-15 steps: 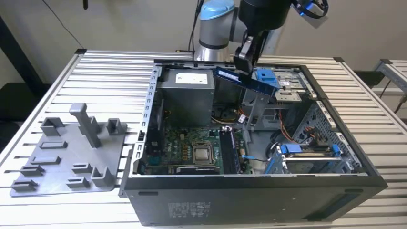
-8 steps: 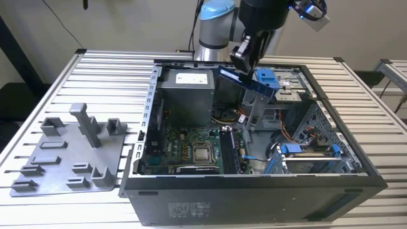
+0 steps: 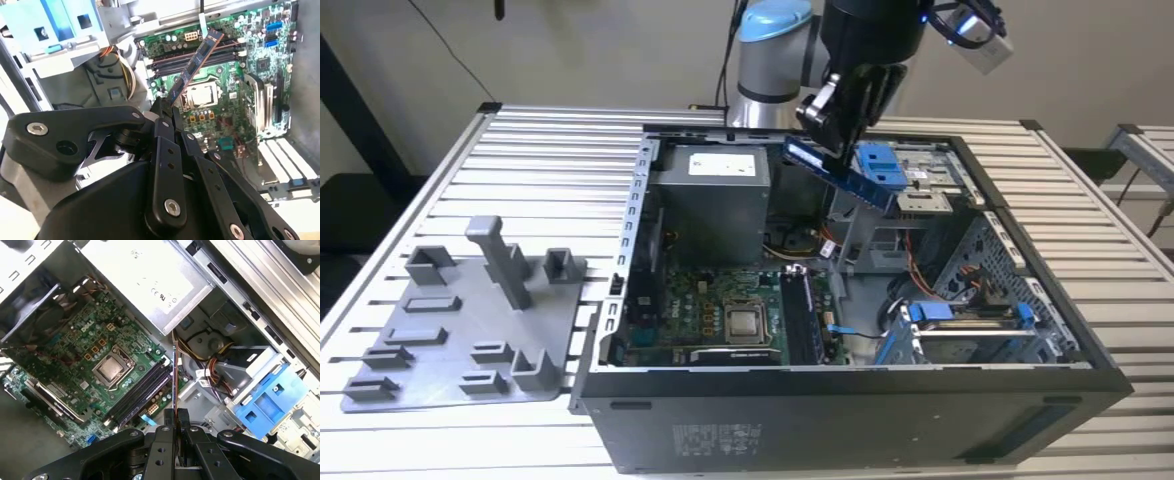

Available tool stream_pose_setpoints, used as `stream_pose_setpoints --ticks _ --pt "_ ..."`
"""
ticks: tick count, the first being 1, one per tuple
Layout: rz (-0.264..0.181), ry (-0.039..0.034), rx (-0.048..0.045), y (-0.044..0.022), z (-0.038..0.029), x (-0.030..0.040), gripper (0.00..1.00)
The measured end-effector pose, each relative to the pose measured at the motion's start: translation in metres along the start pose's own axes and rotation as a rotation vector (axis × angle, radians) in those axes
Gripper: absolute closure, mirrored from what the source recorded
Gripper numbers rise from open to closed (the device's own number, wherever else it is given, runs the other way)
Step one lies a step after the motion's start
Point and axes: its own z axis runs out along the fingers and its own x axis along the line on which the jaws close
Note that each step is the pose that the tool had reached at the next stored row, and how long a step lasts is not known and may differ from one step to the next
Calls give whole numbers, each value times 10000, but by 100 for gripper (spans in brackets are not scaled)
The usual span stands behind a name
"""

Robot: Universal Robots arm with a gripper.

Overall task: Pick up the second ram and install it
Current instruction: 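Insert the second ram into the second slot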

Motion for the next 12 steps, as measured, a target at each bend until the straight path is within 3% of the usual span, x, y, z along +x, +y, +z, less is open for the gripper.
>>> stream_pose_setpoints --ticks 12 --pt "1818 31 46 -1 27 2 86"
